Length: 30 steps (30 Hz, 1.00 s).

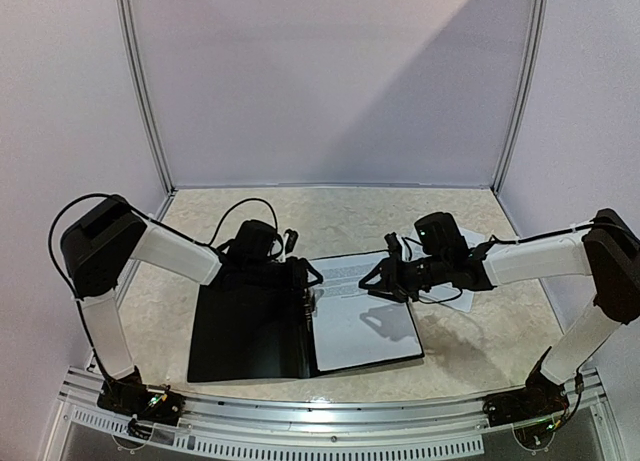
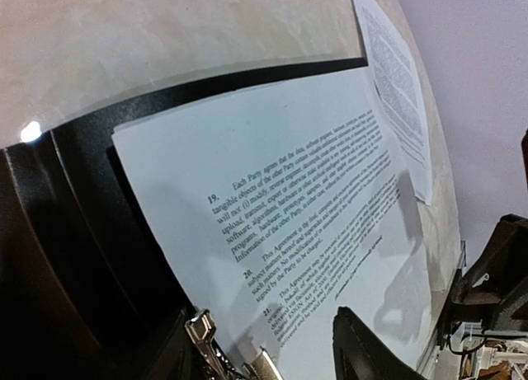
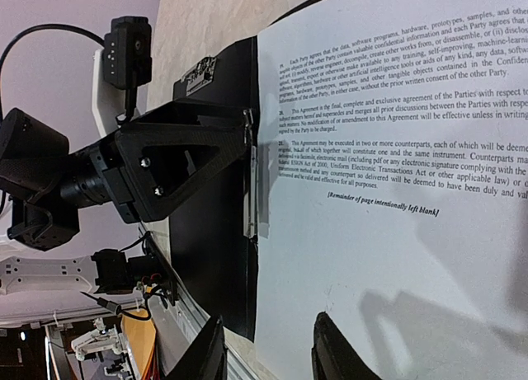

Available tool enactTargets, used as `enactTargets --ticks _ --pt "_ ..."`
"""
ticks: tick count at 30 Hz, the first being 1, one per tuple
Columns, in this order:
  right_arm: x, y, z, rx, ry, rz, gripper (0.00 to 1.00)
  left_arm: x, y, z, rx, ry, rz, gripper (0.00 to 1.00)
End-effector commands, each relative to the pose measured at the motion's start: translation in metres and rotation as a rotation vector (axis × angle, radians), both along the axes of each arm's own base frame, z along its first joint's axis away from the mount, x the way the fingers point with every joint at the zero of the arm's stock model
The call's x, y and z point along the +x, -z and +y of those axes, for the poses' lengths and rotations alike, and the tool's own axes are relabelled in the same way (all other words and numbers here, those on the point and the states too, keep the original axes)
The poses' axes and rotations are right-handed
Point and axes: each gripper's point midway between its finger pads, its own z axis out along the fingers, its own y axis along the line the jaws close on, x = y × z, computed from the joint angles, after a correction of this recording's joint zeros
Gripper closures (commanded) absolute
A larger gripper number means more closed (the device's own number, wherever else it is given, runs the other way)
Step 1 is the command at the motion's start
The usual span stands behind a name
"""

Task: Put the files into the folder
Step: Close the spring clip on the folder.

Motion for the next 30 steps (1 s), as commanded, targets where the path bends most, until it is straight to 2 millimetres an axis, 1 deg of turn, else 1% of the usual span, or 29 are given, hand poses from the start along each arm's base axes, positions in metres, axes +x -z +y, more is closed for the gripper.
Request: enactTargets --ticks 1,5,7,11,16,19,22,23,24,25,26,28,29,30 --pt "-0.001 0.000 -0.003 0.003 0.009 -0.020 0.65 0.003 -0.035 -0.001 -0.074 0.005 -0.055 0.42" --pt "-0.001 0.002 -0.003 0.005 0.011 -0.014 0.65 -0.002 -0.054 -0.006 -0.147 0.034 -0.092 0.43" --pt "-0.002 0.003 -0.003 0.008 0.010 -0.010 0.65 -0.006 -0.060 -0.008 -0.175 0.056 -0.100 0.43" --pt "-0.001 0.005 -0.002 0.012 0.010 -0.004 0.65 -0.014 -0.062 -0.010 -0.207 0.085 -0.086 0.44" --pt "-0.002 0.004 0.001 0.023 0.002 0.006 0.65 -0.029 -0.061 -0.008 -0.226 0.104 -0.053 0.44" --pt "-0.003 0.003 0.006 0.029 -0.009 0.010 0.60 -0.038 -0.063 -0.008 -0.235 0.118 -0.037 0.44" --pt "-0.005 0.001 0.019 0.029 -0.036 0.012 0.53 -0.041 -0.072 -0.009 -0.243 0.117 -0.055 0.44" --pt "-0.006 -0.003 0.027 0.034 -0.052 0.009 0.51 -0.038 -0.080 -0.007 -0.243 0.108 -0.080 0.44" --pt "-0.007 -0.002 0.035 0.028 -0.067 0.018 0.49 -0.034 -0.087 -0.005 -0.227 0.093 -0.111 0.44" --pt "-0.006 -0.007 0.044 0.032 -0.082 0.016 0.49 -0.027 -0.093 -0.001 -0.194 0.067 -0.143 0.44" --pt "-0.006 -0.007 0.054 0.030 -0.097 0.022 0.48 -0.021 -0.098 0.004 -0.154 0.043 -0.175 0.43" --pt "-0.002 -0.011 0.073 0.034 -0.117 0.028 0.48 -0.006 -0.105 0.019 -0.048 -0.041 -0.211 0.43" --pt "-0.001 -0.010 0.081 0.031 -0.126 0.036 0.48 0.000 -0.106 0.029 0.006 -0.085 -0.222 0.42" --pt "0.000 -0.012 0.089 0.034 -0.132 0.040 0.48 0.005 -0.107 0.037 0.050 -0.121 -0.233 0.42"
